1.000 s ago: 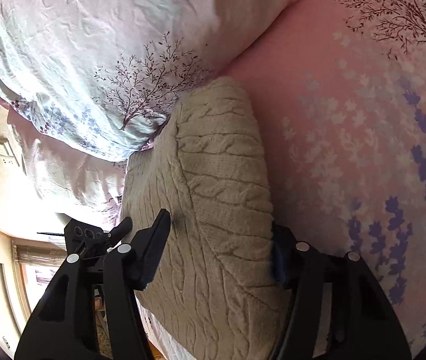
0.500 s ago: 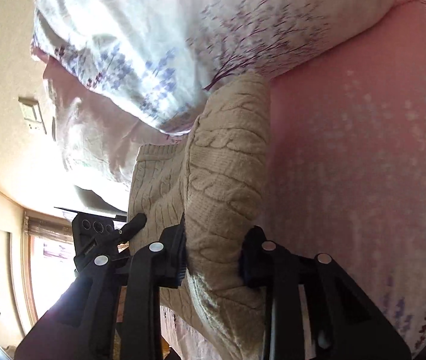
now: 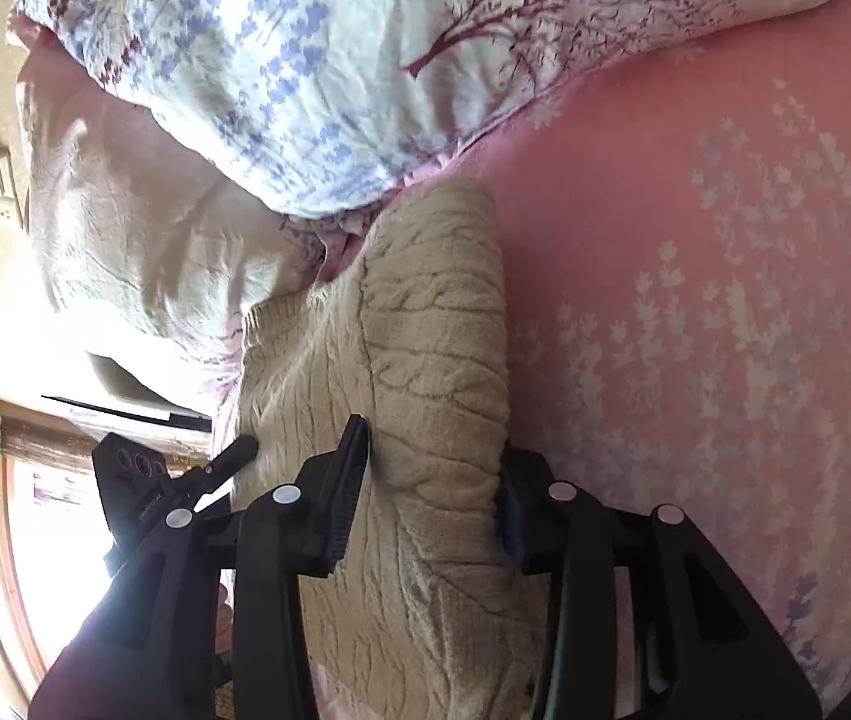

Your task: Fold small clothes

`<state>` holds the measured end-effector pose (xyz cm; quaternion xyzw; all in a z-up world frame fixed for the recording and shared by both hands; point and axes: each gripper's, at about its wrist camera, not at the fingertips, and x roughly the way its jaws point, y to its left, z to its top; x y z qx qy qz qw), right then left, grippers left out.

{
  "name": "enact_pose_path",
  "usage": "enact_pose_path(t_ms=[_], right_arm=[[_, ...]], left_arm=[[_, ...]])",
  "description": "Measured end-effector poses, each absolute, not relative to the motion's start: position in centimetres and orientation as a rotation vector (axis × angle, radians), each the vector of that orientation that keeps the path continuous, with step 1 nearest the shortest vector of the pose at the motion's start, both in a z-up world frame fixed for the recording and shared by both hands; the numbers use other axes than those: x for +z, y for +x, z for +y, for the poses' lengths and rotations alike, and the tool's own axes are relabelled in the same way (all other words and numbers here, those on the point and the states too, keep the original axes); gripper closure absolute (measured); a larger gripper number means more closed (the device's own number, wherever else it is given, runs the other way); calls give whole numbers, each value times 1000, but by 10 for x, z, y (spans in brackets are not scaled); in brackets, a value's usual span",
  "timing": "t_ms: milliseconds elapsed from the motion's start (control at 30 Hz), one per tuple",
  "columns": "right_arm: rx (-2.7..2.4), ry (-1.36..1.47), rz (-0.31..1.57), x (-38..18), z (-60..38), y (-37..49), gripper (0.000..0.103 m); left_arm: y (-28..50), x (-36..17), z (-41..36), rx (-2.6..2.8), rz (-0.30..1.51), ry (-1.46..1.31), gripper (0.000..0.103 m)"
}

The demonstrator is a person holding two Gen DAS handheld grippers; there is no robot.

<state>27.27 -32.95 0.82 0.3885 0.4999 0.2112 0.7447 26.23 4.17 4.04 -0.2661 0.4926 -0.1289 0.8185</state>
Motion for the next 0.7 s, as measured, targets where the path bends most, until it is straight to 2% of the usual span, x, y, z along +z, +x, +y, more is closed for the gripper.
enact_pose_path(t_ms=[133,200,233,267,300,400,600,700], right_arm=[[436,869,1071,7,-340,273,55],[439,816,1057,11,-334,274,68],[439,783,1037,15,-334,273,82],[433,758,1010,18,-332,273,90],[426,740,978,23,-332,272,93],[377,694,944,30,-333,272,94],[220,537,1046,6,-321,280,94],[215,487,1053,14,-317,281,92]], left_arm=[[247,76,28,-320,920,-480,50],[239,83,17,-365,910,-441,49],[237,84,11,-387,921,-431,49],[236,82,5,-402,932,-421,49],[236,81,-1,-414,945,-410,49],[240,73,-23,-431,975,-372,49],[248,53,-39,-404,1015,-334,48],[251,50,-43,-389,1013,-300,48]])
